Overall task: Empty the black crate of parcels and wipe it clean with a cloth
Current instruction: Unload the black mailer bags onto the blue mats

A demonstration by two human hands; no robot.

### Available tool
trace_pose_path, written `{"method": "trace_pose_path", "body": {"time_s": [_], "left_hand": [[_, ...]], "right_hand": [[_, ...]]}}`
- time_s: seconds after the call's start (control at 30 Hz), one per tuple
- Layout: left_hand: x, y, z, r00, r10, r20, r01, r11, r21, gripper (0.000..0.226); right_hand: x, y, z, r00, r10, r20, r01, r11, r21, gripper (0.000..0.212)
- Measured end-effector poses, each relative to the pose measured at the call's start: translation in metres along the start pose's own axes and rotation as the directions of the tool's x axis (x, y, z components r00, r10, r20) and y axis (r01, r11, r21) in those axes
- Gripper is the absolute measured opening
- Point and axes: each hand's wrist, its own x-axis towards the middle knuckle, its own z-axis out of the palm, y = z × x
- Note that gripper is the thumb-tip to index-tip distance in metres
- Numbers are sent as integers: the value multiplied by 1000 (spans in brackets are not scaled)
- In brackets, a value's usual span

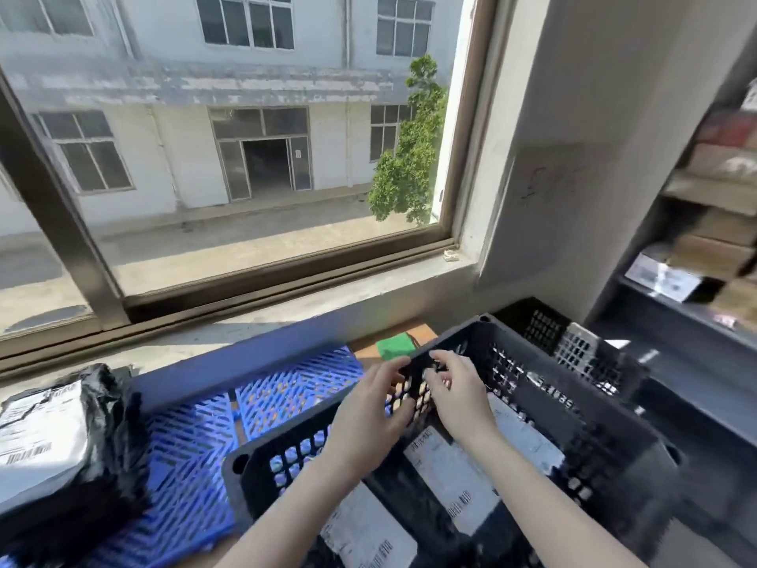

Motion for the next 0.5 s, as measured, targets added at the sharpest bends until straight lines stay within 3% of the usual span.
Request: {"method": "trace_pose_path", "body": {"time_s": [0.17, 0.5], "left_hand": [[-6, 12, 61, 968, -100, 231, 83, 993, 80, 63], [-8, 18, 144, 897, -186, 401, 146, 981, 129, 77]], "right_hand": [[-8, 53, -29, 986, 139, 95, -127, 984, -128, 36], [-14, 130, -67, 888, 396, 233, -235, 827, -510, 73]]}}
